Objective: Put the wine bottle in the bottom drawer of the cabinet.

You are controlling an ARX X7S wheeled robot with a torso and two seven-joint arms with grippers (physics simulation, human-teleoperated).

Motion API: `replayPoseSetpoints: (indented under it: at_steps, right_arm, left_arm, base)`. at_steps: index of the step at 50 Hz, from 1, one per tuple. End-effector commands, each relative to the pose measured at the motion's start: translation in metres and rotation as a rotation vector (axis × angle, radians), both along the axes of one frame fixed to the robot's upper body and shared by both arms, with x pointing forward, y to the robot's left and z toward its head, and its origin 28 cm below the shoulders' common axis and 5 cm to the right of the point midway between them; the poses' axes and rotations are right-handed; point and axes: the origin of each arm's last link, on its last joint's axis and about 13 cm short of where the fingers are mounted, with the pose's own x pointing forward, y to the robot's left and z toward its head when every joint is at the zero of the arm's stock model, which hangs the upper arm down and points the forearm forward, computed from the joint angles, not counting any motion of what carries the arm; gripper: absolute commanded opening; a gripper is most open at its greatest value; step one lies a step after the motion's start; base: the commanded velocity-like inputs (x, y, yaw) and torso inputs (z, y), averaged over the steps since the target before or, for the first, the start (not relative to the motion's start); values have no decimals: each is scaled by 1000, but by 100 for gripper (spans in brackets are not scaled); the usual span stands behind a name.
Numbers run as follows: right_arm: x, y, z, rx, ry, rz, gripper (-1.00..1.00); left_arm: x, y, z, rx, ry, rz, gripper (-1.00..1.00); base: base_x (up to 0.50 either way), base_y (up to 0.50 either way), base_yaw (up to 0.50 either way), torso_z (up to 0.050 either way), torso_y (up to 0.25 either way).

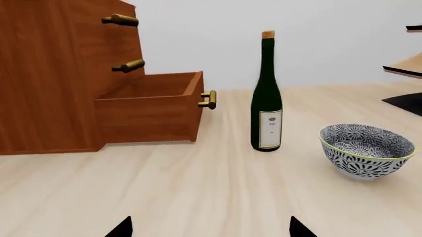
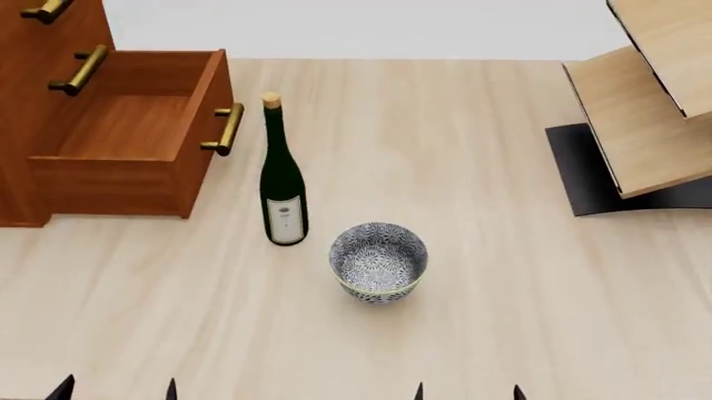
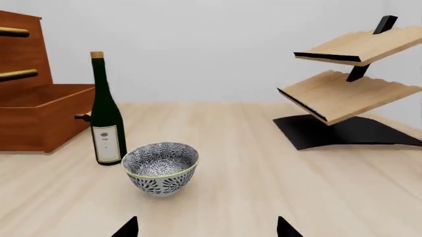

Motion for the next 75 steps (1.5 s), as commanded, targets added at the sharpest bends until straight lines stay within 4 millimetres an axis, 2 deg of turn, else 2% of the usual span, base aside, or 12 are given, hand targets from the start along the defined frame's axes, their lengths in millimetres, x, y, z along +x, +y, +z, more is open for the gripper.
replayPoseSetpoints:
  at_steps: [1,41,58,60,62,64,67,74,75]
  right_arm:
    - [0,0,0,-10,-4,-4,100]
    - [-1,2,1,-16,-9,24,100]
    - [-2,1,1,-7,-16,27,100]
    - [-1,-1,2,24,-9,29,100]
    - [-1,-1,4,31,-6,39,100]
    - [-1,-2,5,41,-2,38,100]
    - [-1,-3,12,46,5,31,100]
    - [-2,-5,43,51,-19,35,100]
    - [-2,-6,46,48,-26,31,100]
  left_arm:
    - [0,1,0,-11,-7,5,100]
    - [0,-1,0,18,-9,-2,100]
    - [-3,0,1,-8,-5,19,100]
    - [-3,0,4,38,-17,36,100]
    - [-1,1,5,-23,16,32,100]
    - [-1,1,6,-4,17,39,100]
    - [-2,1,18,-5,15,38,100]
    - [0,-1,47,53,30,44,100]
    - [-2,-2,52,14,12,0,100]
  base:
    - [0,0,0,39,0]
    - [0,321,0,1,0]
    - [0,134,0,0,0]
    - [0,0,0,0,0]
    - [0,0,0,0,0]
    - [0,0,0,0,0]
    - [0,0,0,0,0]
    - [0,0,0,0,0]
    - [0,0,0,0,0]
